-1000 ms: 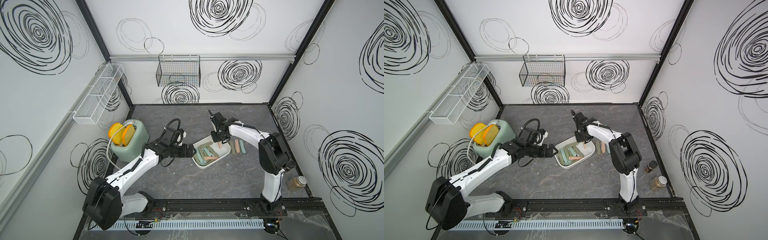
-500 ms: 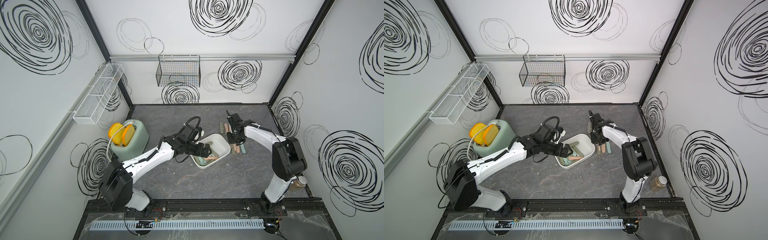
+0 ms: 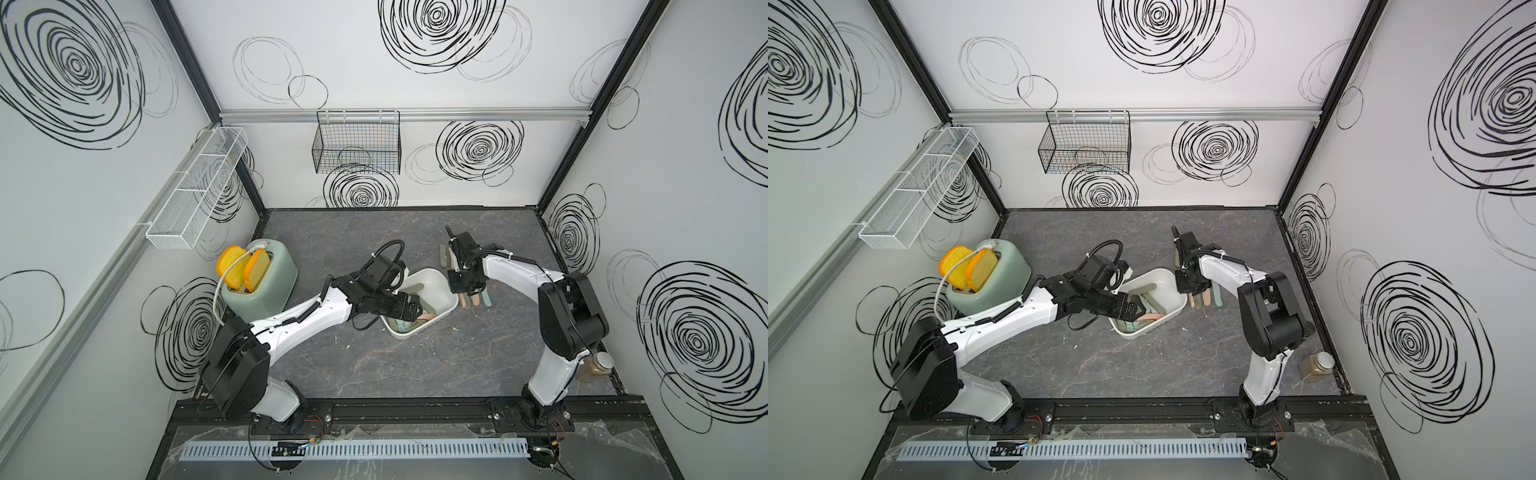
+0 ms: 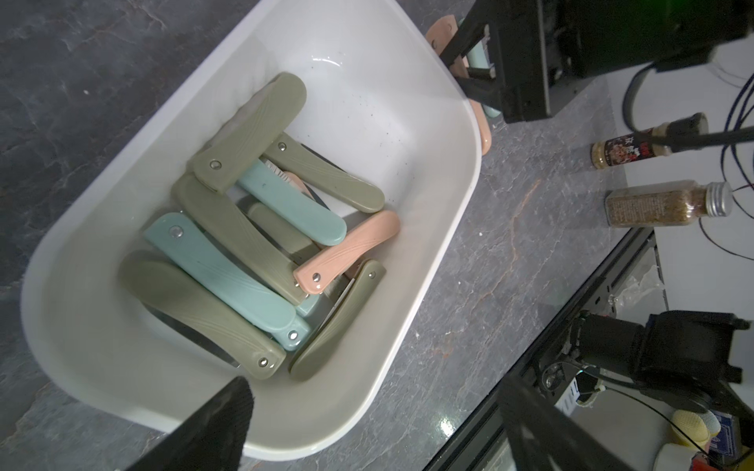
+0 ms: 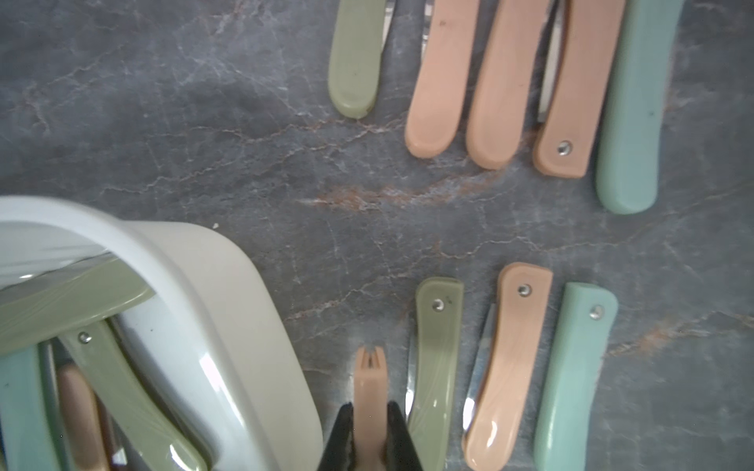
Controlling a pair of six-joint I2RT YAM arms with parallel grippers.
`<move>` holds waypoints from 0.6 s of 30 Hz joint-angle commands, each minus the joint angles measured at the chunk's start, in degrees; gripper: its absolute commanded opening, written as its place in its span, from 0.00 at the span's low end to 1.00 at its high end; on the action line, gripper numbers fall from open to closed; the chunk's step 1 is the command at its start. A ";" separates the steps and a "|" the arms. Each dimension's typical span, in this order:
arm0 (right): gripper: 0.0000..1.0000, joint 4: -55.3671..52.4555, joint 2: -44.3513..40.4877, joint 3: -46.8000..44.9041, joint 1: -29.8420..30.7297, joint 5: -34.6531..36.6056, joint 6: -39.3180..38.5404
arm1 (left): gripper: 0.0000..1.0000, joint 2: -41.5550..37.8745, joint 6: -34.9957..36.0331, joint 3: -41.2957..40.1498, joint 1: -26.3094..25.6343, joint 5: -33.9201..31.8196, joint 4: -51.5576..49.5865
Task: Take the fruit knife out of the storage box
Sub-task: Place the fruit knife at the center of the board.
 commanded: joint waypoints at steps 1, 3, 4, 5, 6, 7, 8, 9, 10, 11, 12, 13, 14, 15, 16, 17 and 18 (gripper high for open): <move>0.13 1.40 0.48 0.02 0.87 -3.69 0.31 | 0.98 -2.12 -0.84 -1.25 0.01 -0.80 1.96; 0.13 1.99 0.36 -0.20 1.08 -4.86 0.32 | 0.98 -2.31 -1.09 -1.63 -0.05 -0.89 2.18; 0.13 2.50 0.17 -0.33 1.27 -5.68 0.22 | 0.98 -2.31 -1.17 -1.78 -0.01 -0.91 2.27; 0.14 2.91 0.11 -0.47 1.33 -6.61 0.14 | 0.98 -2.30 -1.20 -1.89 -0.05 -0.96 2.31; 0.14 3.42 -0.18 -0.66 1.31 -7.65 0.12 | 0.98 -2.31 -1.20 -1.98 -0.03 -0.98 2.31; 0.14 3.70 -0.29 -0.86 1.37 -8.26 0.18 | 0.98 -2.30 -1.28 -2.07 -0.05 -0.98 2.31; 0.15 3.84 -0.30 -0.95 1.38 -8.16 0.22 | 0.98 -2.39 -1.33 -2.13 -0.05 -0.98 2.29; 0.15 3.80 -0.24 -1.03 1.30 -7.96 0.26 | 0.98 -2.40 -1.37 -2.17 -0.05 -1.06 2.38; 0.15 3.78 -0.02 -1.10 1.16 -7.54 0.24 | 0.98 -2.47 -1.46 -2.22 -0.01 -1.07 2.40; 0.15 3.53 0.28 -1.13 0.98 -7.13 0.26 | 0.98 -2.53 -1.46 -2.26 -0.05 -1.07 2.37; 0.16 3.48 0.72 -1.13 0.66 -7.10 0.07 | 0.98 -2.54 -1.55 -2.27 -0.05 -1.04 2.32; 0.17 3.56 1.23 -1.21 0.24 -7.27 -0.21 | 0.98 -2.66 -1.55 -2.27 -0.05 -1.11 2.24; 0.17 3.53 1.72 -1.22 0.04 -7.40 -0.51 | 0.98 -2.79 -1.55 -2.27 -0.05 -1.25 2.06; 0.18 3.60 2.46 -1.15 -0.24 -7.41 -0.87 | 0.98 -2.87 -1.55 -2.31 -0.05 -1.24 1.96; 0.18 3.76 3.08 -1.01 -0.51 -7.39 -1.22 | 0.98 -2.84 -1.57 -2.43 -0.01 -1.32 1.83; 0.18 3.78 3.65 -1.02 -0.85 -7.24 -1.45 | 0.98 -3.00 -1.46 -2.44 -0.05 -1.42 1.71; 0.18 3.97 4.27 -0.96 -1.30 -7.36 -1.69 | 0.98 -3.05 -1.46 -2.44 -0.05 -1.42 1.54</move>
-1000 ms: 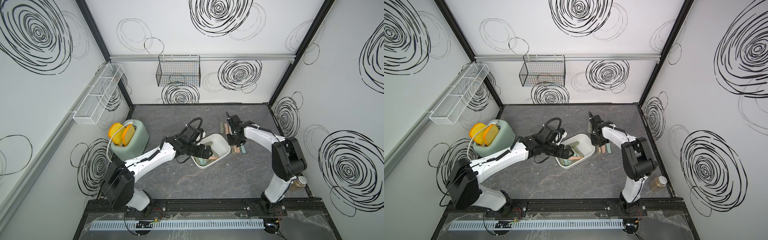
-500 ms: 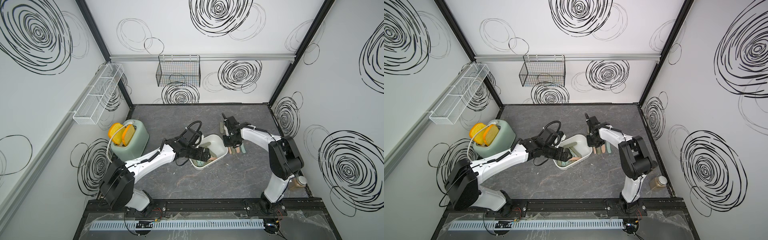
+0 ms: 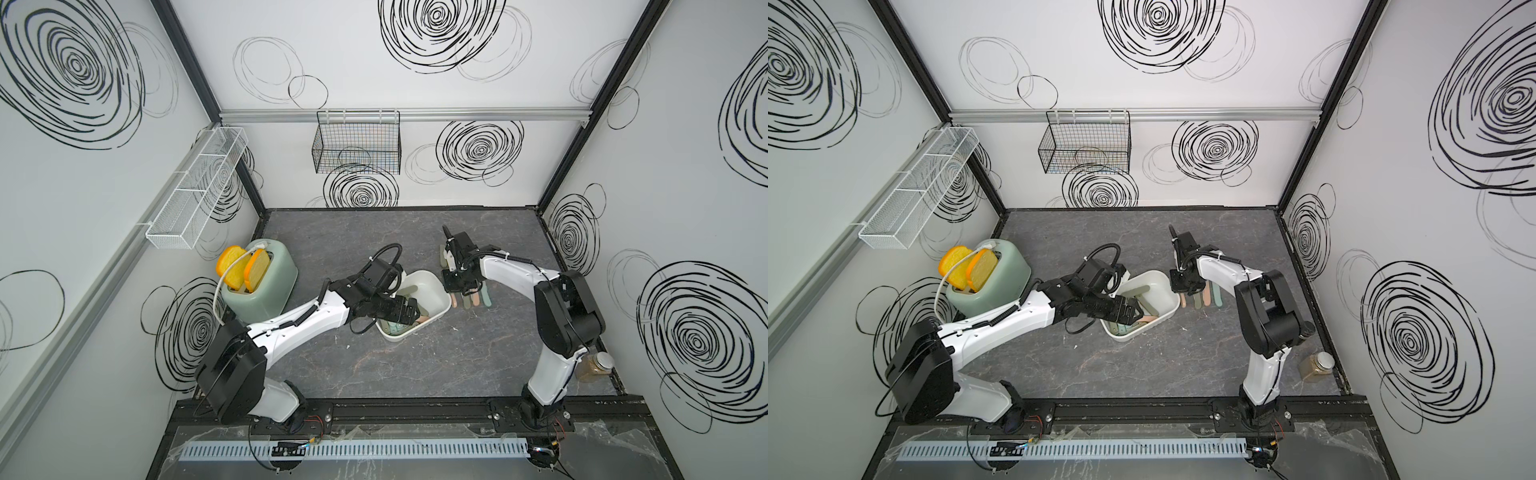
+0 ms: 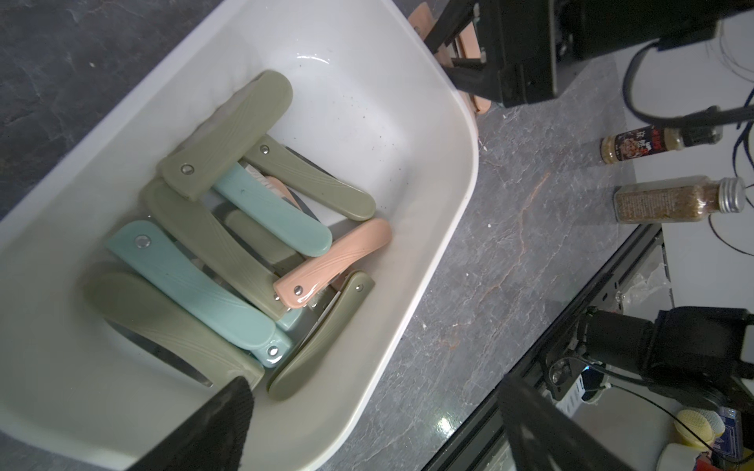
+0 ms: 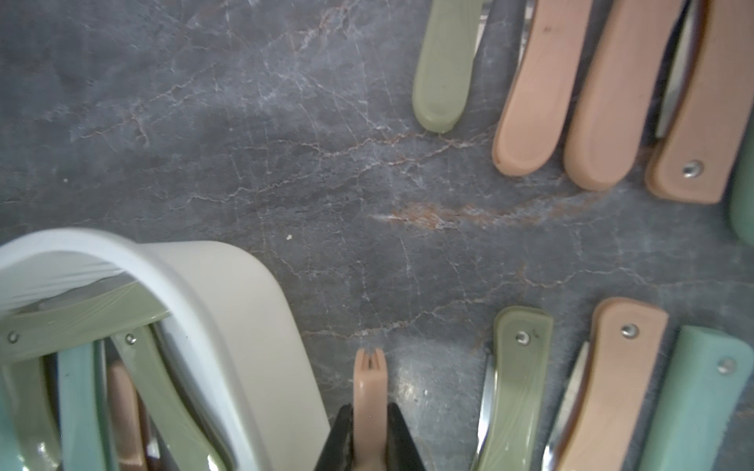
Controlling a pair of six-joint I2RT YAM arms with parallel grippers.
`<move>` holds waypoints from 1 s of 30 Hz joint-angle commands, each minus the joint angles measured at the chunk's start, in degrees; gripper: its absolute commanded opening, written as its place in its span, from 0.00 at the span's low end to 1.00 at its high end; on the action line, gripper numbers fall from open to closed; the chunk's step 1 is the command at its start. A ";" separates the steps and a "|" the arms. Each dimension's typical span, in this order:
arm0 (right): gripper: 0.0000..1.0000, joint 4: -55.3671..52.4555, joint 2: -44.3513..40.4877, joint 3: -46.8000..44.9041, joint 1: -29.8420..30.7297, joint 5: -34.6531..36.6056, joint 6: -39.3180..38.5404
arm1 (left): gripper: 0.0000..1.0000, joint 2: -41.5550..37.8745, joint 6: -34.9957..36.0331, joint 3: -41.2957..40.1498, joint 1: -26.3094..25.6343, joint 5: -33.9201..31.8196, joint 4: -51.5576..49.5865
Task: Take the fruit knife out of the storage box
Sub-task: Place the fruit knife at the center of the board.
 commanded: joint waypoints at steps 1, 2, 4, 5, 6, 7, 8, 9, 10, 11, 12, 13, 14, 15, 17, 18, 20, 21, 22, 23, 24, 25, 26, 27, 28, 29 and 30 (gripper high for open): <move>0.18 0.40 2.71 -0.76 -1.29 -1.13 -1.13 | 0.98 -1.72 -0.44 -0.50 -0.05 -1.22 0.98; 0.17 0.59 3.08 -0.80 -1.72 -1.22 -1.18 | 0.98 -1.75 -0.39 -0.52 0.02 -1.31 0.82; 0.17 0.97 4.12 -0.80 -2.58 -1.87 -1.55 | 0.98 -2.07 -0.32 -0.56 -0.04 -1.58 0.47; 0.17 1.08 4.46 -0.71 -2.79 -2.02 -1.72 | 0.98 -2.20 -0.35 -0.60 -0.03 -1.69 0.28; 0.17 1.17 4.95 -0.60 -3.03 -2.33 -2.01 | 0.98 -2.34 -0.30 -0.69 0.03 -1.74 0.19; 0.17 1.29 5.36 -0.45 -3.24 -2.63 -2.24 | 0.98 -2.40 -0.30 -0.65 0.03 -1.75 0.10; 0.17 1.34 5.68 -0.33 -3.45 -2.95 -2.36 | 0.98 -2.44 -0.30 -0.78 0.03 -1.83 0.06; 0.17 1.47 5.97 -0.28 -3.56 -3.12 -2.65 | 0.98 -2.56 -0.35 -0.83 0.04 -1.84 0.01; 0.17 1.63 6.27 -0.22 -3.68 -3.38 -2.84 | 0.98 -2.54 -0.39 -0.87 0.03 -1.92 0.01; 0.17 1.75 6.41 -0.27 -3.81 -3.87 -2.88 | 0.98 -2.55 -0.49 -0.91 0.02 -1.94 0.01; 0.17 1.83 6.69 -0.16 -4.02 -4.21 -2.98 | 0.98 -2.47 -0.56 -0.96 -0.04 -1.88 0.10; 0.17 1.85 6.86 -0.10 -4.12 -4.32 -3.06 | 0.98 -2.45 -0.66 -0.96 -0.05 -1.93 0.10; 0.18 1.97 6.96 -0.05 -4.24 -4.25 -3.23 | 0.98 -2.50 -0.74 -0.96 -0.05 -1.93 0.22; 0.21 1.86 7.09 0.07 -4.44 -4.22 -3.32 | 0.98 -2.42 -0.83 -0.96 -0.05 -1.92 0.19; 0.31 1.47 7.12 0.45 -4.74 -3.77 -3.51 | 0.98 -2.39 -1.09 -1.00 -0.05 -1.92 0.24; 0.34 1.22 6.92 0.62 -4.86 -3.08 -3.60 | 0.98 -2.47 -1.22 -1.05 -0.04 -1.84 0.27; 0.36 0.48 6.18 1.20 -5.08 -1.69 -3.93 | 0.98 -2.63 -1.52 -1.21 -0.01 -1.75 0.53; 0.36 0.15 5.57 1.48 -5.09 -1.09 -4.04 | 0.98 -2.76 -1.70 -1.38 -0.11 -1.68 0.70; 0.37 -0.18 4.90 1.77 -5.13 -0.62 -4.13 | 0.98 -2.78 -1.86 -1.53 -0.12 -1.66 0.85; 0.37 -0.39 4.22 2.09 -5.18 -0.19 -4.13 | 0.98 -2.99 -2.05 -1.72 -0.13 -1.67 1.01; 0.37 -0.71 3.54 2.38 -5.16 0.23 -4.08 | 0.98 -3.17 -2.19 -1.98 -0.09 -1.63 1.22; 0.37 -0.99 2.93 2.64 -5.16 0.42 -4.09 | 0.98 -3.34 -2.36 -2.22 -0.14 -1.57 1.45; 0.37 -1.44 2.49 2.98 -5.14 0.47 -4.01 | 0.98 -3.50 -2.51 -2.44 -0.14 -1.49 1.59; 0.37 -2.00 2.03 3.42 -5.14 0.75 -3.83 | 0.98 -3.78 -2.66 -2.67 -0.14 -1.50 1.76; 0.37 -2.41 1.37 3.76 -5.10 1.10 -3.56 | 0.98 -4.07 -2.67 -2.86 -0.14 -1.48 1.77; 0.37 -2.62 0.70 3.83 -5.05 1.21 -3.23 | 0.98 -4.30 -2.59 -2.97 -0.14 -1.56 1.64; 0.37 -2.71 -0.37 3.99 -5.02 1.13 -2.90 | 0.98 -4.66 -2.43 -2.94 -0.14 -1.81 1.35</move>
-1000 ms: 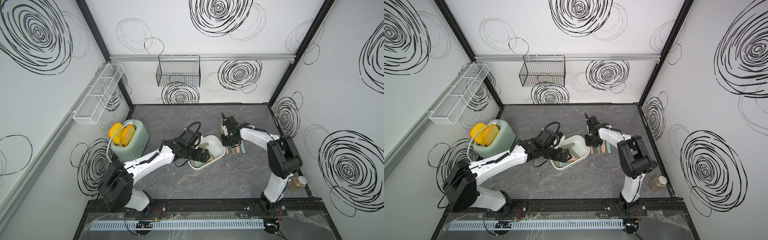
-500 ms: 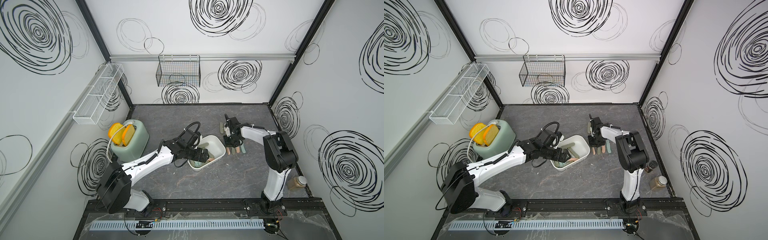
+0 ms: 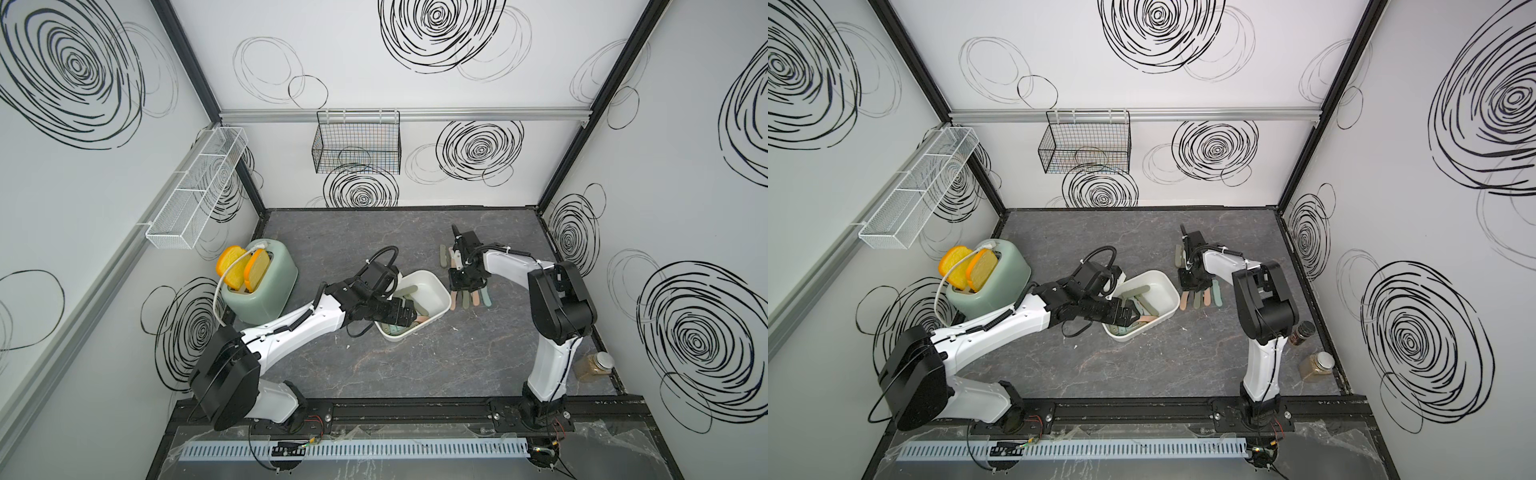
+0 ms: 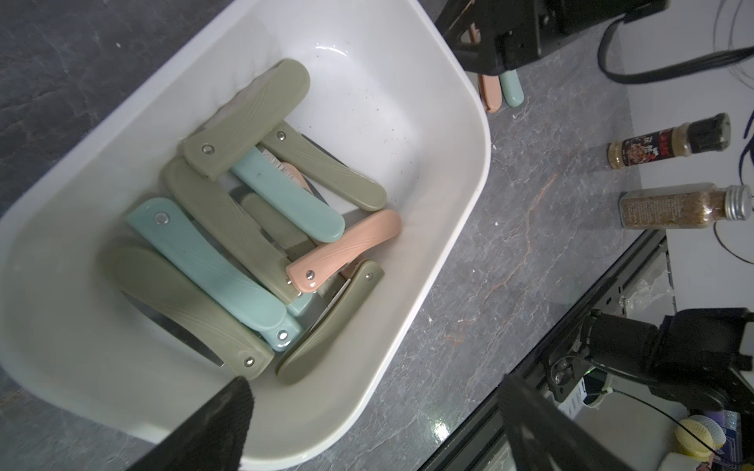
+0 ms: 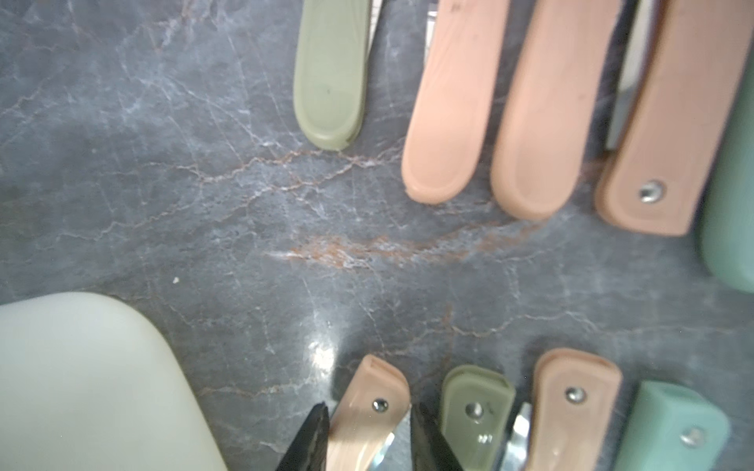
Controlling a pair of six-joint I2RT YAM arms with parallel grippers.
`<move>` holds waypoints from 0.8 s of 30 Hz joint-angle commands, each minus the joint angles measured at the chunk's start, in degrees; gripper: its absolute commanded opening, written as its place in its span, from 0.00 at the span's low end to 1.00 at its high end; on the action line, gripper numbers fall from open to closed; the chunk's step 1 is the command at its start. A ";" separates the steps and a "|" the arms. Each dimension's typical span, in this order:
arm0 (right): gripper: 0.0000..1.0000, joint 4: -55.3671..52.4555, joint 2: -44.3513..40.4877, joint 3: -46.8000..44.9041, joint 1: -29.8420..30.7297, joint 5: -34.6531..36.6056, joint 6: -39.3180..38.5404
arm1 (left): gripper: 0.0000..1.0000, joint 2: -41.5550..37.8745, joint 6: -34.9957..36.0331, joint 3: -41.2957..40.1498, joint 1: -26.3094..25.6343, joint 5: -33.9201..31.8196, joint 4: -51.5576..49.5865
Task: Take the fruit knife out of the storage box
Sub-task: Place the fruit knife at the center of the board, then pick up the fruit knife from the storage box.
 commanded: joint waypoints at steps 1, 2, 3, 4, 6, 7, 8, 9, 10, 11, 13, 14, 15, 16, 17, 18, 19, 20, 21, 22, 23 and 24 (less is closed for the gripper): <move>0.37 -2.78 -5.32 2.09 0.03 1.19 0.65 | 0.98 -2.49 -0.53 -0.84 -0.05 -1.00 1.36; 0.37 -3.04 -6.05 2.24 0.26 1.31 0.93 | 0.98 -2.93 -0.49 -1.02 0.03 -1.10 1.22; 0.38 -3.33 -6.93 2.50 0.57 1.56 1.26 | 0.98 -3.42 -0.41 -1.27 0.35 -1.05 1.06; 0.38 -3.68 -7.63 2.85 0.95 1.82 1.61 | 0.98 -3.93 -0.33 -1.54 0.54 -1.07 0.89; 0.38 -3.95 -8.73 3.42 1.84 1.82 2.13 | 0.98 -4.98 -0.18 -2.16 1.04 -1.12 0.53; 0.38 -4.03 -9.12 3.70 2.62 1.98 2.24 | 0.98 -5.57 -0.09 -2.49 1.39 -1.12 0.36; 0.38 -4.16 -9.40 4.04 3.20 1.90 2.35 | 0.98 -6.10 0.00 -2.84 1.69 -1.12 0.21; 0.38 -4.23 -9.48 4.35 4.05 1.77 2.32 | 0.98 -6.70 0.19 -3.28 2.16 -1.12 0.02; 0.38 -4.30 -9.51 4.54 4.90 1.86 2.20 | 0.98 -7.23 0.30 -3.67 2.61 -1.03 -0.22; 0.38 -4.26 -9.49 4.72 6.03 2.17 2.20 | 0.98 -7.86 0.55 -4.20 3.18 -0.90 -0.43; 0.38 -3.89 -9.17 4.73 7.97 2.41 2.10 | 0.98 -8.96 0.98 -5.17 4.28 -0.70 -0.87; 0.38 -3.89 -8.69 4.73 8.98 2.69 2.08 | 0.98 -9.70 1.24 -5.65 4.88 -0.51 -1.19; 0.38 -3.94 -8.12 4.93 9.93 2.95 2.14 | 0.98 -10.31 1.48 -6.22 5.65 -0.38 -1.45; 0.38 -3.87 -7.57 4.98 10.81 3.08 2.17 | 0.98 -10.95 1.61 -6.73 6.22 -0.18 -1.67; 0.37 -3.79 -6.88 5.12 11.70 3.15 2.14 | 0.98 -11.75 1.75 -7.32 6.95 0.09 -1.85; 0.37 -3.75 -6.01 5.31 12.53 3.21 2.09 | 0.98 -12.53 1.96 -7.98 7.68 0.35 -2.05; 0.37 -3.74 -5.29 5.51 13.38 3.30 2.12 | 0.98 -13.07 2.06 -8.44 8.26 0.54 -2.16; 0.37 -3.80 -4.38 5.82 14.23 3.34 2.02 | 0.98 -13.77 2.20 -9.03 8.92 0.77 -2.42; 0.37 -3.78 -3.56 6.08 14.91 3.25 1.92 | 0.98 -14.36 2.39 -9.59 9.55 1.01 -2.63; 0.37 -3.60 -2.88 6.34 15.61 3.02 1.74 | 0.98 -14.81 2.53 -10.00 10.03 1.19 -2.75; 0.38 -3.49 -2.05 6.46 16.26 2.88 1.56 | 0.98 -15.36 2.66 -10.46 10.59 1.36 -2.91; 0.38 -3.42 -1.24 6.85 16.99 2.95 1.31 | 0.98 -15.79 2.80 -10.91 11.05 1.50 -3.08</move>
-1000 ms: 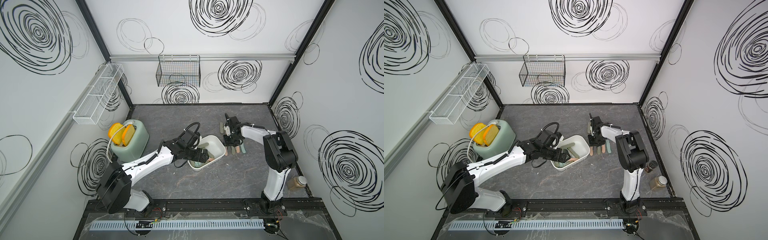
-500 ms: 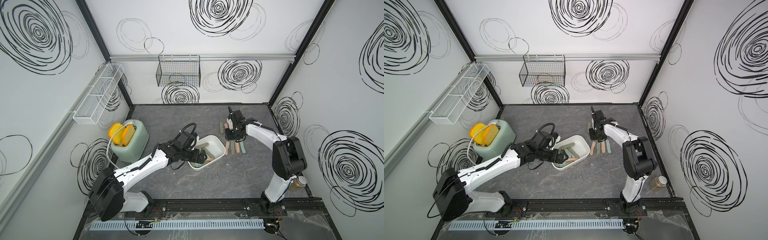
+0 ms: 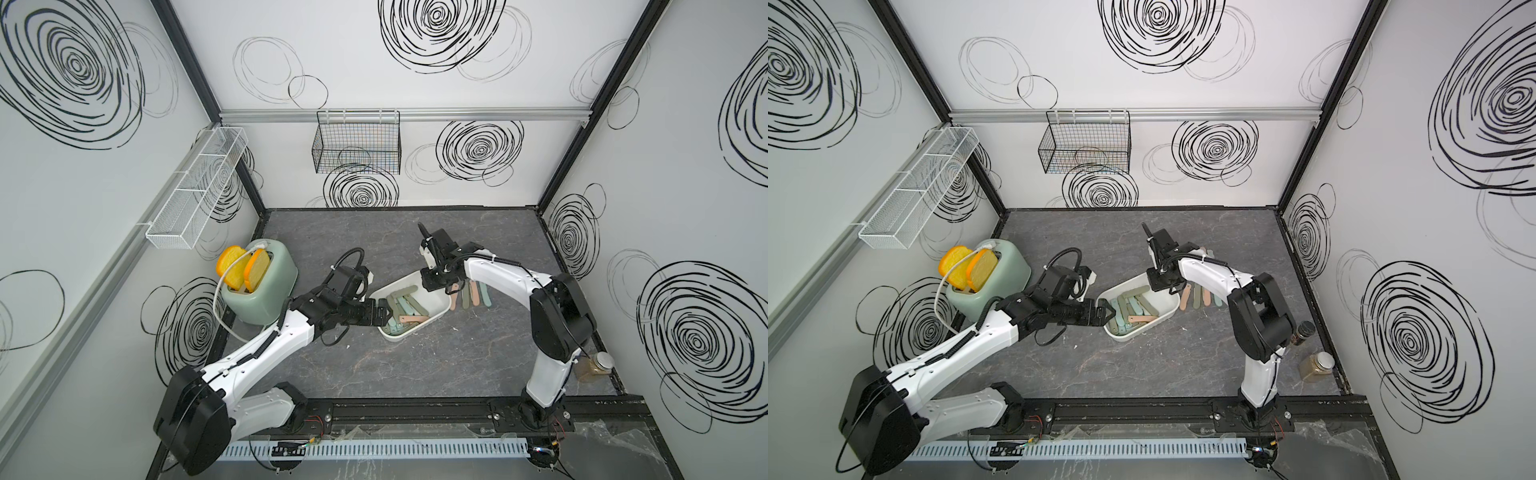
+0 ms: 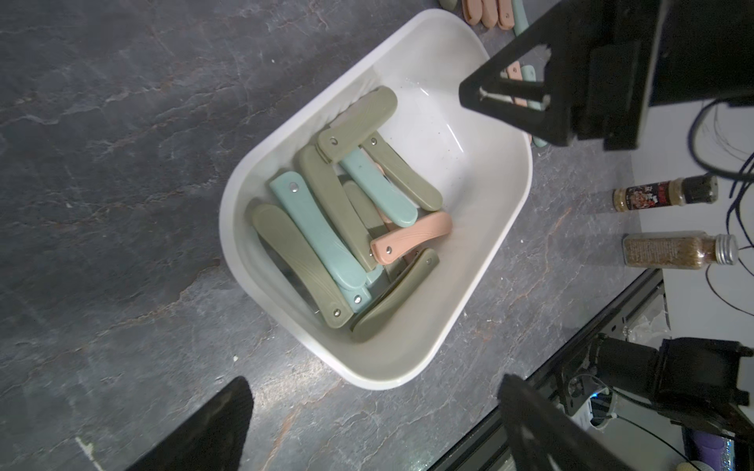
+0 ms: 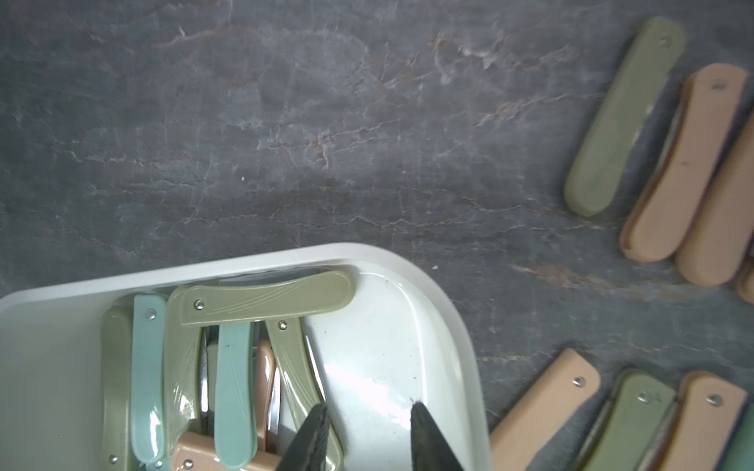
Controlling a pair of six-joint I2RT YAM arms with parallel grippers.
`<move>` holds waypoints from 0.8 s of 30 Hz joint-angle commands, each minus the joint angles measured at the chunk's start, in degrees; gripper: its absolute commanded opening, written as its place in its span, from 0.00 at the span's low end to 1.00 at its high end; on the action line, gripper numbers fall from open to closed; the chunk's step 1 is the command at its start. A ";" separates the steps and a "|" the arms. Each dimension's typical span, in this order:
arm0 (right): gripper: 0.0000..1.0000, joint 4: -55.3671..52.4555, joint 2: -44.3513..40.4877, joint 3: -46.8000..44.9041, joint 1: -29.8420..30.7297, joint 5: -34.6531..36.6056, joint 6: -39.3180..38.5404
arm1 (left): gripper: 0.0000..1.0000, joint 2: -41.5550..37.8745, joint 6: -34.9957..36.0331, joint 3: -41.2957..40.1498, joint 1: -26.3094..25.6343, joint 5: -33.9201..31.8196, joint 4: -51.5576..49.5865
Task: Take the fruit knife out of the storage box
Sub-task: Pick up the fruit knife from the storage box.
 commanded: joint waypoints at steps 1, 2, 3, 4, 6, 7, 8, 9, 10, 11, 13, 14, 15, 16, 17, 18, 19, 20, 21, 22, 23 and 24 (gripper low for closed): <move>0.38 -1.57 2.70 1.86 2.18 0.84 -0.72 | 0.98 -1.91 1.45 -1.66 1.69 1.12 -1.04; 0.39 -1.56 3.41 2.03 2.83 1.30 -0.94 | 0.98 -2.34 1.48 -2.02 2.17 1.31 -1.06; 0.39 -1.63 4.15 2.08 3.50 1.50 -1.24 | 0.98 -2.64 1.52 -2.35 2.64 1.55 -1.06; 0.39 -1.63 4.67 2.20 3.99 1.62 -1.43 | 0.98 -2.81 1.58 -2.62 2.90 1.61 -1.06; 0.39 -1.57 5.83 2.38 4.91 1.69 -1.62 | 0.98 -3.24 1.66 -3.01 3.42 1.82 -1.01; 0.39 -1.51 6.24 2.40 5.20 1.82 -1.75 | 0.98 -3.33 1.71 -3.18 3.63 1.83 -1.06; 0.39 -1.38 6.68 2.36 5.63 1.95 -1.88 | 0.98 -3.37 1.76 -3.41 3.84 1.93 -1.05; 0.39 -1.28 7.12 2.47 5.86 2.04 -1.94 | 0.98 -3.41 1.83 -3.56 4.08 2.03 -1.04; 0.39 -1.27 7.62 2.56 6.04 1.98 -1.95 | 0.98 -3.45 1.85 -3.63 4.21 2.11 -0.97; 0.39 -1.12 8.15 2.75 6.22 1.81 -2.01 | 0.98 -3.40 1.83 -3.64 4.36 2.13 -0.89; 0.39 -1.10 9.25 3.25 6.33 1.56 -2.12 | 0.98 -3.20 1.94 -3.66 4.54 2.31 -0.79; 0.39 -1.08 9.85 3.53 6.37 1.58 -2.23 | 0.98 -3.08 2.00 -3.59 4.70 2.38 -0.71; 0.39 -1.10 10.56 3.87 6.48 1.62 -2.25 | 0.98 -2.84 2.01 -3.55 4.80 2.54 -0.70; 0.39 -1.14 11.14 4.18 6.52 1.58 -2.37 | 0.98 -2.74 2.11 -3.50 4.89 2.62 -0.62; 0.39 -1.11 11.63 4.42 6.59 1.71 -2.51 | 0.98 -2.50 2.20 -3.41 4.90 2.66 -0.62; 0.38 -1.11 12.09 4.57 6.59 2.11 -2.59 | 0.98 -2.34 2.33 -3.33 4.99 2.70 -0.70; 0.38 -1.13 12.42 4.68 6.50 2.40 -2.46 | 0.98 -2.23 2.46 -3.28 5.07 2.75 -0.68; 0.38 -1.32 12.76 4.81 6.55 2.79 -2.45 | 0.98 -2.13 2.53 -3.20 5.12 2.75 -0.70; 0.38 -1.54 13.19 4.99 6.53 3.17 -2.43 | 0.98 -2.04 2.68 -3.11 5.29 2.84 -0.66; 0.37 -1.81 13.50 5.11 6.48 3.50 -2.35 | 0.98 -1.84 2.70 -3.11 5.38 2.93 -0.68; 0.35 -1.94 13.86 5.08 6.48 3.87 -2.33 | 0.98 -1.72 2.86 -3.02 5.47 3.06 -0.70; 0.33 -2.12 14.08 5.02 6.48 4.33 -2.30 | 0.98 -1.59 2.90 -2.92 5.58 3.19 -0.71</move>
